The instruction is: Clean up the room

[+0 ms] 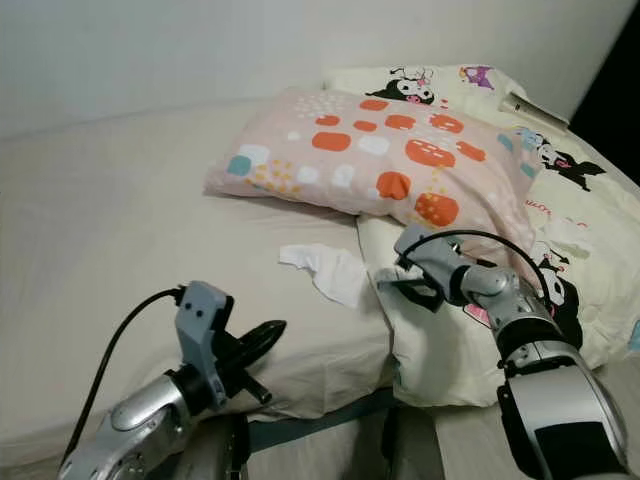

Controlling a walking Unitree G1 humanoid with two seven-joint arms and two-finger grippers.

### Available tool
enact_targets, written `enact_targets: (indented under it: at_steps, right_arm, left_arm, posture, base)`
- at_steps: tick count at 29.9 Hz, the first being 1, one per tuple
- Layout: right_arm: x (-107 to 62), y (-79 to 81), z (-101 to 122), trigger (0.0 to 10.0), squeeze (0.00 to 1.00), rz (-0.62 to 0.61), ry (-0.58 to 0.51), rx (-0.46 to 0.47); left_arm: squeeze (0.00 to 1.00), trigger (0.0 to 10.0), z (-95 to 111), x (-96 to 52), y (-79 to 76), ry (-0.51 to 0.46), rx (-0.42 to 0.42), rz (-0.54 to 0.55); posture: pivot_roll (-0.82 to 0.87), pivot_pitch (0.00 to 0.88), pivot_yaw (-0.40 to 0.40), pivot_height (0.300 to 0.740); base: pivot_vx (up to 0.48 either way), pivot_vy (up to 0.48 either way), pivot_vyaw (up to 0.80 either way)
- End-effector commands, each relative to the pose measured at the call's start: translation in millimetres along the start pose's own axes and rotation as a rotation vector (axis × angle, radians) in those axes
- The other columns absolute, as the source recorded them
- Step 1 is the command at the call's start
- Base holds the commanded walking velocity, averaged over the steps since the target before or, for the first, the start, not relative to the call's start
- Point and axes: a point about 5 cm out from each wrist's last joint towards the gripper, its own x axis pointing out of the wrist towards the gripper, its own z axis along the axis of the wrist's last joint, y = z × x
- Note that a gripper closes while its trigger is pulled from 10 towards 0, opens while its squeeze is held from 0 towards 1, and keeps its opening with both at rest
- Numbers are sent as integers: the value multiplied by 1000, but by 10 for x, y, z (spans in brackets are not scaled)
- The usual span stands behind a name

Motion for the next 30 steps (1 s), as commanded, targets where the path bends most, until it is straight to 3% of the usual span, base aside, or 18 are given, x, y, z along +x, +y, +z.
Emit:
enact_targets:
  at_steps: [1, 15, 16, 18, 19, 20, 21, 22, 30]
  right_arm:
    - [-18, 27, -63, 10000, 0, 44, 34, -24]
    - [-30, 94, -198, 10000, 0, 67, 89, 5]
    - [-30, 97, -207, 7529, 0, 63, 90, 14]
    - [-30, 98, -212, 7529, 0, 60, 90, 22]
    - [-31, 100, -217, 3647, 0, 58, 92, 21]
    - [-31, 102, -221, 863, 0, 60, 93, 21]
    - [-31, 102, -221, 863, 0, 60, 93, 21]
    - [-35, 101, -226, 0, 0, 62, 96, 18]
    - [-51, 72, -231, 0, 0, 53, 105, 12]
  left_arm:
    - [0, 10000, -17, -11, -56, 25, -14, -39]
    - [0, 10000, 109, 32, -118, -1, 30, -74]
    - [0, 10000, 116, 38, -106, -8, 41, -58]
    - [0, 10000, 123, 42, -97, -12, 48, -47]
    - [0, 10000, 128, 50, -88, -16, 51, -38]
    - [0, 10000, 139, 59, -83, -21, 61, -35]
    - [0, 10000, 139, 59, -83, -21, 61, -35]
    - [0, 10000, 147, 72, -84, -23, 65, -35]
    - [0, 10000, 147, 90, -108, -22, 63, -47]
  posture:
    - [164, 311, -29, 578]
    - [169, 310, -23, 578]
    - [170, 310, -20, 578]
    - [169, 310, -20, 578]
    - [170, 311, -18, 578]
    - [169, 310, -18, 578]
    - [169, 310, -18, 578]
    - [168, 310, -15, 578]
    - [162, 299, -14, 578]
  base:
    - [0, 0, 0]
    - [0, 0, 0]
    - [0, 0, 0]
    - [0, 0, 0]
    - [0, 0, 0]
    - [0, 0, 0]
    - [0, 0, 0]
    - [0, 0, 0]
    - [0, 0, 0]
